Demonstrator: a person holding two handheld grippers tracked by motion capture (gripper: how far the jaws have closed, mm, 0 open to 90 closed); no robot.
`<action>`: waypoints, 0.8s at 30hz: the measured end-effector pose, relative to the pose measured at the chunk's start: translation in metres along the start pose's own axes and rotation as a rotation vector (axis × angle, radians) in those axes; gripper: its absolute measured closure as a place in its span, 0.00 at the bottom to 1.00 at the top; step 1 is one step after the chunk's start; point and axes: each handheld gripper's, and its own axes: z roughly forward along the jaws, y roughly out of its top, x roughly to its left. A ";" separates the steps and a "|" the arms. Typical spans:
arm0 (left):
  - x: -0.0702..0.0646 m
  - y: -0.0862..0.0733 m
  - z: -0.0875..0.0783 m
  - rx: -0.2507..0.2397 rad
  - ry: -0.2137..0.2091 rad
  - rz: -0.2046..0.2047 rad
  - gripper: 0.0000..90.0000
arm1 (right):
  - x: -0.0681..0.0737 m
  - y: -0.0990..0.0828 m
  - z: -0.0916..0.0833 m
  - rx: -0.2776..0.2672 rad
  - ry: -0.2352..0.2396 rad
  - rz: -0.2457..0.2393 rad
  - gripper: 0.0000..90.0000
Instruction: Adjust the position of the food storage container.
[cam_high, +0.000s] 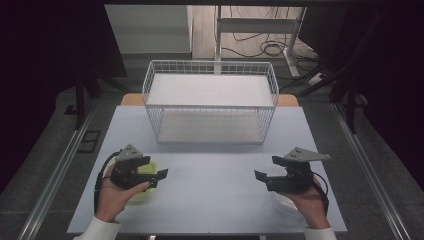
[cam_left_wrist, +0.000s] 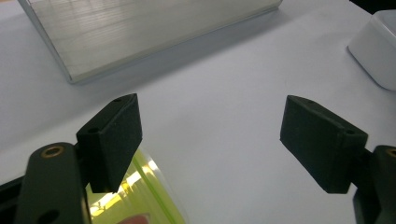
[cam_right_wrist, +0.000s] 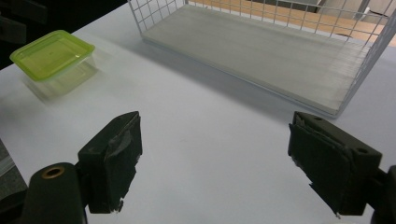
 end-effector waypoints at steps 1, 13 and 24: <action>0.001 0.000 -0.001 -0.002 -0.002 -0.001 0.23 | 0.001 0.000 0.000 0.002 0.001 -0.003 0.19; 0.018 0.004 -0.023 -0.014 0.029 -0.023 0.26 | 0.006 0.002 0.003 0.032 -0.027 0.007 0.19; 0.048 -0.004 -0.034 0.041 0.090 -0.073 0.28 | 0.011 0.005 -0.003 0.038 -0.047 -0.007 0.20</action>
